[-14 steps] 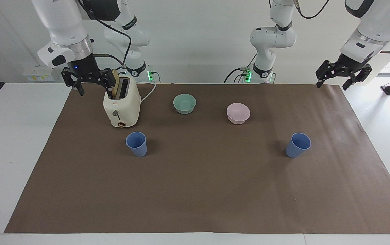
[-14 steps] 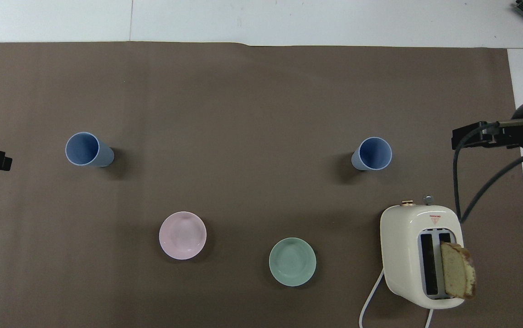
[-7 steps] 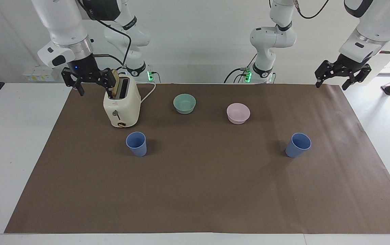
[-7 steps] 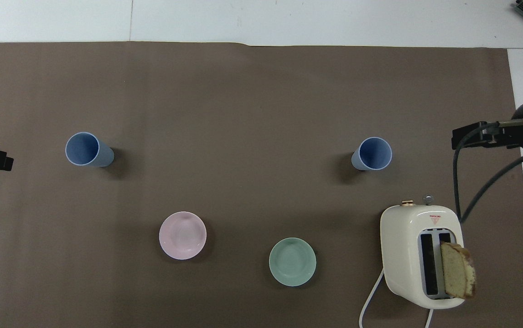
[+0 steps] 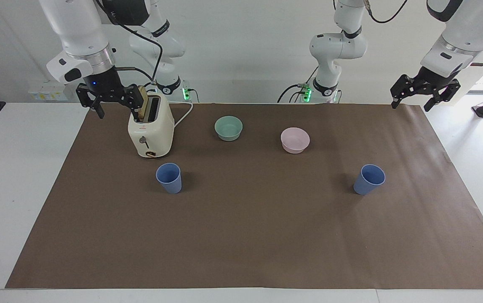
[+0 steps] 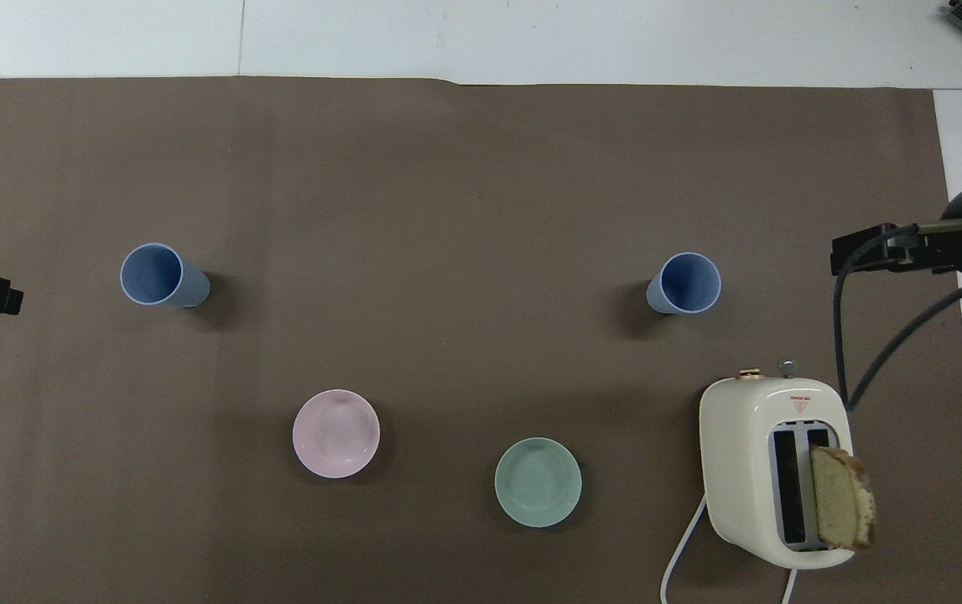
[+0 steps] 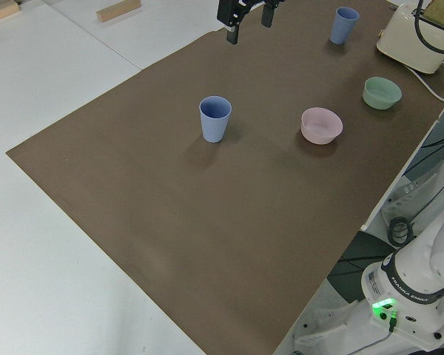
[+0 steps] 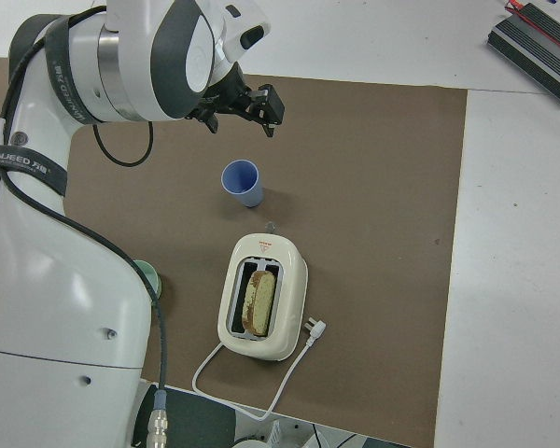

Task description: Stack blue cups with both arms

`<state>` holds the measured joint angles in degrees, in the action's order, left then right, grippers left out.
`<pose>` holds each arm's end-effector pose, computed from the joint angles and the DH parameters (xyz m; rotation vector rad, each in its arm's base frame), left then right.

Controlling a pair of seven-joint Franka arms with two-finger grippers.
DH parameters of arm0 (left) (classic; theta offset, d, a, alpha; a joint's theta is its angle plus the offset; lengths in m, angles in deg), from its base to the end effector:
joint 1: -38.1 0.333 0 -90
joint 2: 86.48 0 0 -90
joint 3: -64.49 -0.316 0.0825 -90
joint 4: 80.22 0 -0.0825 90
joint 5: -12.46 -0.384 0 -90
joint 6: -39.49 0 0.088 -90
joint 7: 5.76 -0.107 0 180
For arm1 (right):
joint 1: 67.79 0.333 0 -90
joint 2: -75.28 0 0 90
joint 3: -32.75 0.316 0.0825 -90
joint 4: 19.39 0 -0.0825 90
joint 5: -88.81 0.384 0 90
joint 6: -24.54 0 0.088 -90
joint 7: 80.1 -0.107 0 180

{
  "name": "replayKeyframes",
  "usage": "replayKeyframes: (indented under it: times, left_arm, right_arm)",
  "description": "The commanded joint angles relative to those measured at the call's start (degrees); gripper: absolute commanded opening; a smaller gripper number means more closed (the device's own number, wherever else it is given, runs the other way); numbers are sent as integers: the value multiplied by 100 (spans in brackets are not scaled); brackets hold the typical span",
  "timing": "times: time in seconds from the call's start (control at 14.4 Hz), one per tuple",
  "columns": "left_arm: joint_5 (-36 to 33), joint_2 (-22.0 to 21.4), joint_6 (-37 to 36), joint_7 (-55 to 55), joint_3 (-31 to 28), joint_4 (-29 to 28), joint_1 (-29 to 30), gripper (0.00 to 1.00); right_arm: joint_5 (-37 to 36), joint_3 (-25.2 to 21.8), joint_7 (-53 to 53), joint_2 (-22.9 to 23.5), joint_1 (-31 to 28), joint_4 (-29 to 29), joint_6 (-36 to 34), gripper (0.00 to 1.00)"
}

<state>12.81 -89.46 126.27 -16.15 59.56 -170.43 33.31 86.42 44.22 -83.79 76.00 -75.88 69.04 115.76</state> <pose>0.5327 0.0020 0.6460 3.1177 -0.2803 -0.0110 0.5603 0.0279 0.6326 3.1041 -0.0083 0.0601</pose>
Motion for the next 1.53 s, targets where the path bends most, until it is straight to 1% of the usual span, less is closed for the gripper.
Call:
replayKeyframes:
  times: [0.0, 1.46]
  left_arm:
    - [-26, -28, -83, -7, -9, 56, -4, 100]
    - [-17, -37, 14, -42, -9, 13, 4, 100]
  right_arm:
    - [125, 32, 87, -72, -88, 43, -7, 100]
    - [125, 32, 87, -64, -88, 42, -7, 100]
